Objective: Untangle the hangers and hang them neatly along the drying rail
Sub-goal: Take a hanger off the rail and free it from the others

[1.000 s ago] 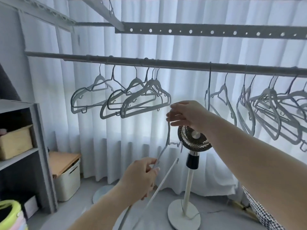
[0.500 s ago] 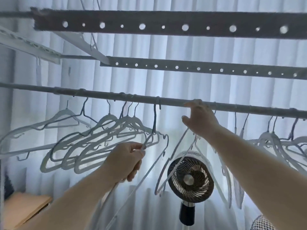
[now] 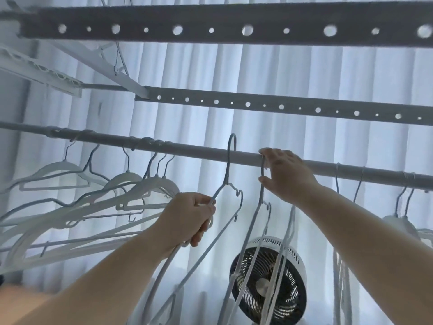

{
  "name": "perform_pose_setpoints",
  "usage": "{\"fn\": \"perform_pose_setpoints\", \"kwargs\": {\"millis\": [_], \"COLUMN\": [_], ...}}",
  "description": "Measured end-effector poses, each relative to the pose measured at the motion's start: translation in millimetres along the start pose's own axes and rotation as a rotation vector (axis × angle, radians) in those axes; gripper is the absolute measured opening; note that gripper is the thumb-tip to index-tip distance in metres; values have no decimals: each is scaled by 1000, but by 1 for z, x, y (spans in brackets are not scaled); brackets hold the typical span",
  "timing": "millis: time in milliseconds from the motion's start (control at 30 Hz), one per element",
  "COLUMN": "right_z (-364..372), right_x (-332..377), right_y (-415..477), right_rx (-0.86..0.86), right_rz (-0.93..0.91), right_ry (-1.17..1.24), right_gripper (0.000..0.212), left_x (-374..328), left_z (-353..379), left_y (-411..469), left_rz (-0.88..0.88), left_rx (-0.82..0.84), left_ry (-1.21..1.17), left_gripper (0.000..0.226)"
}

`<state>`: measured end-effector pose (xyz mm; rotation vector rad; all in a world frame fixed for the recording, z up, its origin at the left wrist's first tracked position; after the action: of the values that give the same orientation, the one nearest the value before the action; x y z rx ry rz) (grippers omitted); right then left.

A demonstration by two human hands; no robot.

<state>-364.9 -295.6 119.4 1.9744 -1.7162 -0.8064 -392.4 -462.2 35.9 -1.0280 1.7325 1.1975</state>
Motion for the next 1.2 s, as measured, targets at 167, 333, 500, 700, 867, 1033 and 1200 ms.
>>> {"fn": "perform_pose_setpoints", "kwargs": {"millis": [167, 333, 500, 700, 867, 1033, 1200], "right_z": [3, 2, -2, -2, 9, 13, 12], "right_x": [-1, 0, 11, 47, 62, 64, 61], "right_y": [2, 3, 11, 26, 40, 39, 36], "right_rx": [-36, -47, -82, -121, -3, 40, 34], "right_rz": [-21, -6, 1, -136, -82, -65, -40], "right_ry": [-6, 15, 37, 35, -20, -55, -56], "right_gripper": [49, 51, 56, 56, 51, 46, 45], "left_x": [16, 17, 6, 14, 49, 56, 50], "left_z": [5, 7, -16, -88, -128, -134, -128], "left_y": [-1, -6, -14, -31, -19, -23, -33], "left_rz": [-45, -70, 63, 410, 215, 15, 56], "left_rx": [22, 52, -75, -677, -647, -539, -547], "left_ry": [18, 11, 278, 835, 1208, 1279, 1259], "left_gripper": [21, 10, 19, 16, 42, 35, 14]}}
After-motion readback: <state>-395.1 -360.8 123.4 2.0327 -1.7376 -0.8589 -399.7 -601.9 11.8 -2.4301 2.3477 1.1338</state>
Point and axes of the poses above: each hand's wrist, its own y-axis towards the middle knuckle, its own z-axis out of the palm, x = y × z, the point moved 3 cm from there along y, towards the middle knuckle, and after that the axes turned 7 degrees about -z, right-handed, at the moved point
